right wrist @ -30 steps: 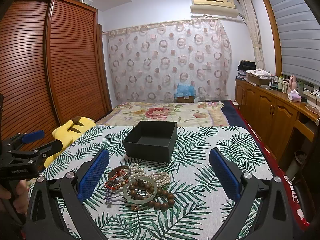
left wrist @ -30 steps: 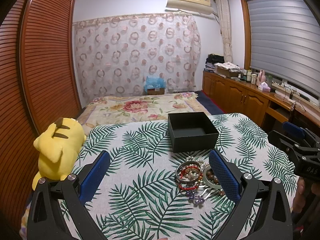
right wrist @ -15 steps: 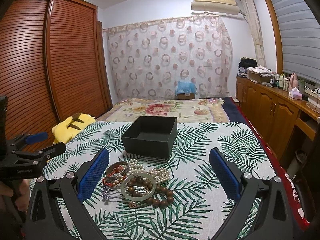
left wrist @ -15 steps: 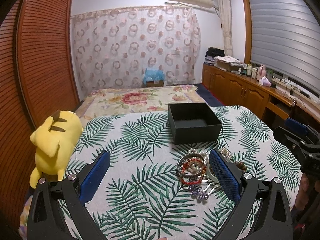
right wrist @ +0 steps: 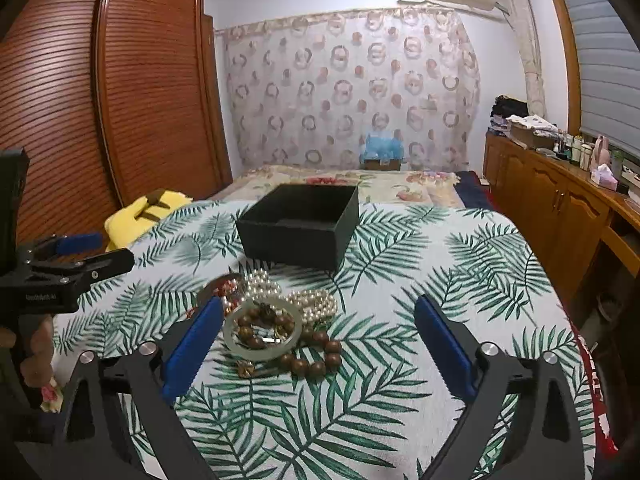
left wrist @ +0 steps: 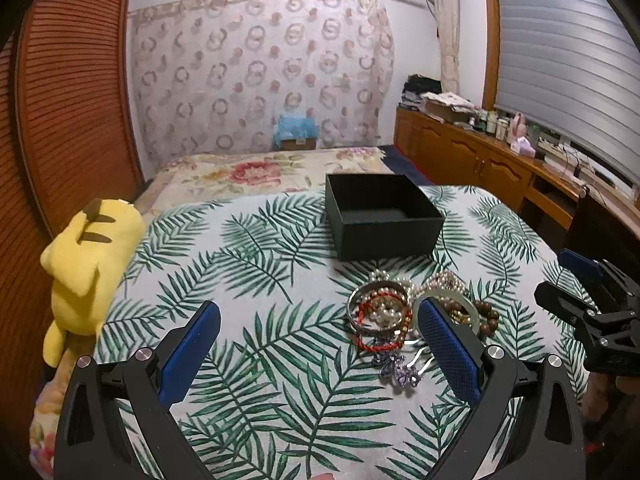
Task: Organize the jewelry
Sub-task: 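Lower the left tool onto the silver bangle and close its fingers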
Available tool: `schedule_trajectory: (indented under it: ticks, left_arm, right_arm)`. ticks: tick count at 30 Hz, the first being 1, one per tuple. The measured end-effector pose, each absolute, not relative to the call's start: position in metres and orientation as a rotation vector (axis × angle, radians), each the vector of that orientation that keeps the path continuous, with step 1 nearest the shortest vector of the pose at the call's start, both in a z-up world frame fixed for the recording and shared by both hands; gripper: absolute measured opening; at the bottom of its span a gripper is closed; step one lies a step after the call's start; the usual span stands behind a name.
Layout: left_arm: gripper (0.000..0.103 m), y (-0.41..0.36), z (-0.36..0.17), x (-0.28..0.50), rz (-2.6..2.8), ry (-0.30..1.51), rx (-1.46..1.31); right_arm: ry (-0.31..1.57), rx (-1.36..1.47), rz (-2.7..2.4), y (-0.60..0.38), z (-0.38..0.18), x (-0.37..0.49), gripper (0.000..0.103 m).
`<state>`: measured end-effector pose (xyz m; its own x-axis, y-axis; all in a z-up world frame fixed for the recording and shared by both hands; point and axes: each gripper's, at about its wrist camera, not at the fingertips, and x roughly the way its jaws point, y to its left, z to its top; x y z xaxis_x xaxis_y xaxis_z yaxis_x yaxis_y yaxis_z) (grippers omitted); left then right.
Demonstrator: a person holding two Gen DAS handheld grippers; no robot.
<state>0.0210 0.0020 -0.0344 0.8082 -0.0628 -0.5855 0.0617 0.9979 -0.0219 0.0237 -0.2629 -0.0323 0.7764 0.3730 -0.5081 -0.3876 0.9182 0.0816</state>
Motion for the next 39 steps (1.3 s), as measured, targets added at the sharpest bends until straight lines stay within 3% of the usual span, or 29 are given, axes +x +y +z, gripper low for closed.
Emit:
schedule_trajectory:
  ticks: [12, 25, 29, 36, 39]
  left_arm:
    - [0.093, 0.0, -0.066, 0.052, -0.169, 0.735, -0.006]
    - [0.037, -0.002, -0.092, 0.106, -0.316, 0.884, -0.072]
    - [0.033, -0.003, -0.097, 0.117, -0.344, 0.912, -0.103]
    - [0.007, -0.005, -0.093, 0.119, -0.338, 0.894, -0.105]
    - [0.004, -0.002, -0.086, 0.112, -0.307, 0.851, -0.088]
  right_arm:
    - [0.62, -0.056, 0.448, -0.252, -0.06, 0.027, 0.093]
    - [0.654, -0.081, 0.476, -0.243, -0.066, 0.03, 0.093]
    - [0.66, -0.086, 0.482, -0.241, -0.065, 0.033, 0.093]
    - [0.664, -0.095, 0.491, -0.239, -0.067, 0.034, 0.093]
    - [0.662, -0.111, 0.495, -0.236, -0.065, 0.036, 0.093]
